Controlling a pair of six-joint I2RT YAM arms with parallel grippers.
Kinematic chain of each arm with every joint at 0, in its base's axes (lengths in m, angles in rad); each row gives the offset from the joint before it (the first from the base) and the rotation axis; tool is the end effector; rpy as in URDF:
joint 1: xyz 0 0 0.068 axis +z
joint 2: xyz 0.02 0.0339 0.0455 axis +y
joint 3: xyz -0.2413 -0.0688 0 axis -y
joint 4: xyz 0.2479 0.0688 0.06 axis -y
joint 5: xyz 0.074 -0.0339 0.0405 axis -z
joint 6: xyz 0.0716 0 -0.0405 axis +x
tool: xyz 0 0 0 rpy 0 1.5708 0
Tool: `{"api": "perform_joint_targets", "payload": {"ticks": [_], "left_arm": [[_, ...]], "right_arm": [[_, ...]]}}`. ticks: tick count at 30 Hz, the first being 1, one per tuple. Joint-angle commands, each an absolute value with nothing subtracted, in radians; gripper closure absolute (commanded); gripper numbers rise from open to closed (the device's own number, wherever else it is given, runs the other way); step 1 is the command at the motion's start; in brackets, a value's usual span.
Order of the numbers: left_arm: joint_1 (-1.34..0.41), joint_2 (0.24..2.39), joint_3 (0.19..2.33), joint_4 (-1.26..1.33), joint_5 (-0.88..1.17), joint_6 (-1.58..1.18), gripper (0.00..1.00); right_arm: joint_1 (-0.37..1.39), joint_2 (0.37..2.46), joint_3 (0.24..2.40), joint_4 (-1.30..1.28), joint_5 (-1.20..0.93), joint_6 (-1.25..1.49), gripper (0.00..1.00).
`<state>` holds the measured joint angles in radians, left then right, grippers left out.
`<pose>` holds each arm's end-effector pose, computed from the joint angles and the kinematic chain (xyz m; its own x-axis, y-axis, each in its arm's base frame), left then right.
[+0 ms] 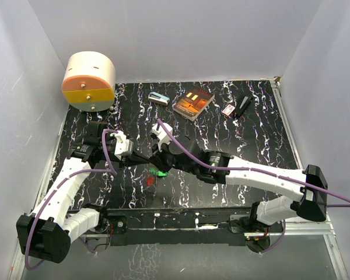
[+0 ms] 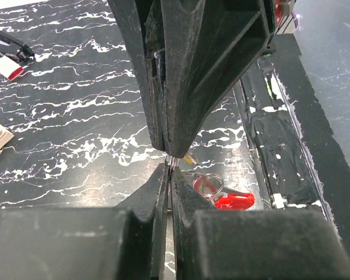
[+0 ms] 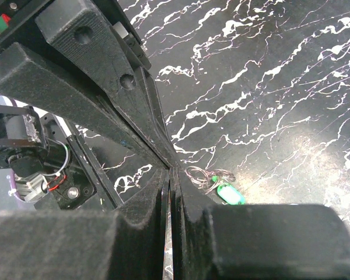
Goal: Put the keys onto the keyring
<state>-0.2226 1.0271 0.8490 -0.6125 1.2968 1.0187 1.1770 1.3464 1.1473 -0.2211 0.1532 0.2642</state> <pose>0.1949 -0.1148 0.2688 0.2496 0.1797 -0.9515 0.9680 -0.0736 0.2400 0.1457 0.3221 0.2995 -0.3755 -0.2310 -0.8976 -0.7885 0.5886 0.1783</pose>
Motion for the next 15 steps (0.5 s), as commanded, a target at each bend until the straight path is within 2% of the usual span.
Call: {"api": "perform_joint_targets", "payload": {"ticks": [1,5,7,8,12,15], "left_arm": [[-0.231,1.026,0.841,-0.683,1.355,1.085,0.97],[-0.231,1.026,0.835,-0.679,1.356,1.085,0.90],[-0.232,1.026,0.830,-0.670,1.360,1.080,0.79],[-0.233,1.026,0.829,-0.665,1.363,1.073,0.78],[-0.233,1.025,0.827,-0.660,1.368,1.067,0.82],[-0.234,1.023,0.825,-0.659,1.368,1.065,1.00]], "right_arm": [[1.176,1.294,1.167,-0.129,0.159,0.268,0.92],[1.177,1.295,1.174,-0.130,0.155,0.270,0.92],[1.176,1.295,1.176,-0.133,0.156,0.270,0.92],[1.177,1.293,1.178,-0.133,0.156,0.270,0.92],[1.177,1.290,1.177,-0.135,0.158,0.271,0.92],[1.176,1.288,1.174,-0.133,0.155,0.274,0.92]]}}
